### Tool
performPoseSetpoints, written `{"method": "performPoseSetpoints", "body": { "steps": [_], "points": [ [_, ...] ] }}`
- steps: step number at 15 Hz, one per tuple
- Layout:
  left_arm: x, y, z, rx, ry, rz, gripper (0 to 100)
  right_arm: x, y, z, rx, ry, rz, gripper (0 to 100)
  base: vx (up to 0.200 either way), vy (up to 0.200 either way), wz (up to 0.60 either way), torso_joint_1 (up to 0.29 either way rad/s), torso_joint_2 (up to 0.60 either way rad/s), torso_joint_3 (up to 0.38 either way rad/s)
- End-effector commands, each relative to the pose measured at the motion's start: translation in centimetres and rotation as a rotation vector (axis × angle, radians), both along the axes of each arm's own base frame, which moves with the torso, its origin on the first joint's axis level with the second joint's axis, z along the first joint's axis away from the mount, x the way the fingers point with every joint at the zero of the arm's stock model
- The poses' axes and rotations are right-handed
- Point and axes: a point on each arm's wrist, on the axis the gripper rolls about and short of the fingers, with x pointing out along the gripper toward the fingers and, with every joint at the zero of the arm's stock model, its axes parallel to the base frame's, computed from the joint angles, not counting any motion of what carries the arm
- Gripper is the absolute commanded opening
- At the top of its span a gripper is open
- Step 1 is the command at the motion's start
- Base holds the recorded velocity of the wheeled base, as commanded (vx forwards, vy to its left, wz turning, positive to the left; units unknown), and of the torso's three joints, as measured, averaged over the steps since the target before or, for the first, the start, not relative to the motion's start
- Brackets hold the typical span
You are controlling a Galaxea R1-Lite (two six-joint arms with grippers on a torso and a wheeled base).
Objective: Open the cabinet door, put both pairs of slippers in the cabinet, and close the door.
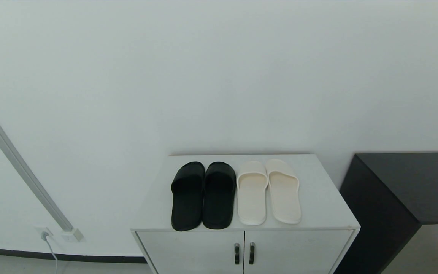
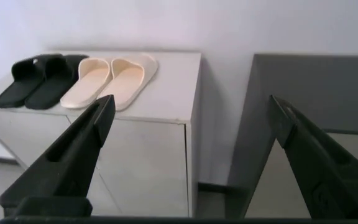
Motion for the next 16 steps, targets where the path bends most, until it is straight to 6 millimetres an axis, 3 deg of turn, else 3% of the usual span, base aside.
{"method": "performPoseSetpoints", "body": {
  "steps": [1,4,5,6,7,9,16],
  "points": [
    [0.0,0.0,0.0,0.0,0.002,0.0,0,6.1,0.5,0.8,-0.009,0.188,0.045,100,0.0,0.0,0.0,0.0,0.0,0.0],
    [0.0,0.0,0.0,0.0,0.002,0.001,0,12.2,1.7,3.0,-0.016,0.175,0.104,100,0.0,0.0,0.0,0.0,0.0,0.0],
    [0.0,0.0,0.0,0.0,0.0,0.0,0,12.4,1.8,3.0,-0.017,0.175,0.111,100,0.0,0.0,0.0,0.0,0.0,0.0],
    [0.0,0.0,0.0,0.003,0.001,0.0,0,14.1,4.1,4.2,-0.034,0.165,0.171,100,0.0,0.0,0.0,0.0,0.0,0.0],
    [0.0,0.0,0.0,0.003,0.002,0.001,0,14.4,4.8,4.3,-0.03,0.173,0.18,100,0.0,0.0,0.0,0.0,0.0,0.0],
    [0.0,0.0,0.0,0.003,0.002,0.001,0,15.9,8.7,4.7,0.005,0.215,0.224,100,0.0,0.0,0.0,0.0,0.0,0.0],
    [0.0,0.0,0.0,0.008,0.002,0.001,0,21.2,16.1,3.3,0.009,0.295,0.186,100,0.0,0.0,0.0,0.0,0.0,0.0]
  ]
}}
